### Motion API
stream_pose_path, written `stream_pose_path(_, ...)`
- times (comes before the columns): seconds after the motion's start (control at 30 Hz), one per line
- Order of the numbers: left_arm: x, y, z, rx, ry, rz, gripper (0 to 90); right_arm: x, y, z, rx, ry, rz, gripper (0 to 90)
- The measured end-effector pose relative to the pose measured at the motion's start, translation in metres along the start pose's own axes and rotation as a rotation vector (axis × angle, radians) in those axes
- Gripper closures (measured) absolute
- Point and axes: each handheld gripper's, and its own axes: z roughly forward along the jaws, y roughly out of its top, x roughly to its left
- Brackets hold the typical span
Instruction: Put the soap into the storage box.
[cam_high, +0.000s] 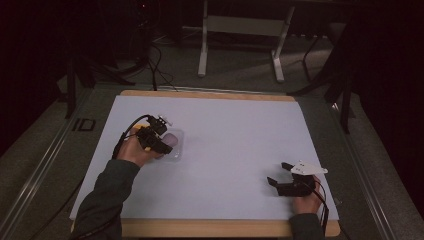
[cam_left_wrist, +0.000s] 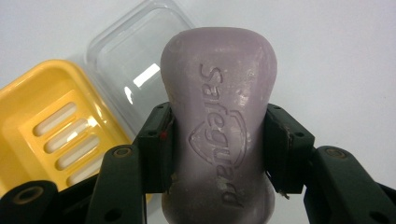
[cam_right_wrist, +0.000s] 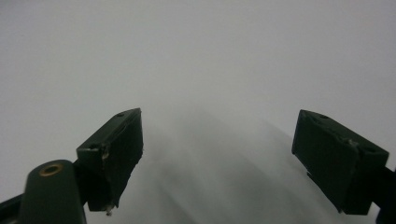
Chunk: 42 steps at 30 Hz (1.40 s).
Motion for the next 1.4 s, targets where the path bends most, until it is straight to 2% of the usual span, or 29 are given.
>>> stream_pose_path(0.2, 0.005, -0.001, 0.0, -0.012, 0.011, -0.029, 50.0, 0.0, 0.0, 0.0, 0.001, 0.0, -0.001, 16.2)
stream_pose_path(0.57, 0.008, -0.001, 0.002, -0.001, 0.056, -0.042, 50.0, 0.0, 0.0, 0.0, 0.0, 0.0, -0.001, 16.2)
stream_pose_path(1.03, 0.021, -0.006, -0.003, -0.022, 0.073, -0.084, 50.0, 0.0, 0.0, 0.0, 0.001, -0.001, -0.002, 16.2)
stream_pose_path(1.4, 0.035, -0.011, -0.004, -0.018, 0.098, -0.126, 49.9, 0.0, 0.0, 0.0, 0.0, -0.002, -0.002, 16.2)
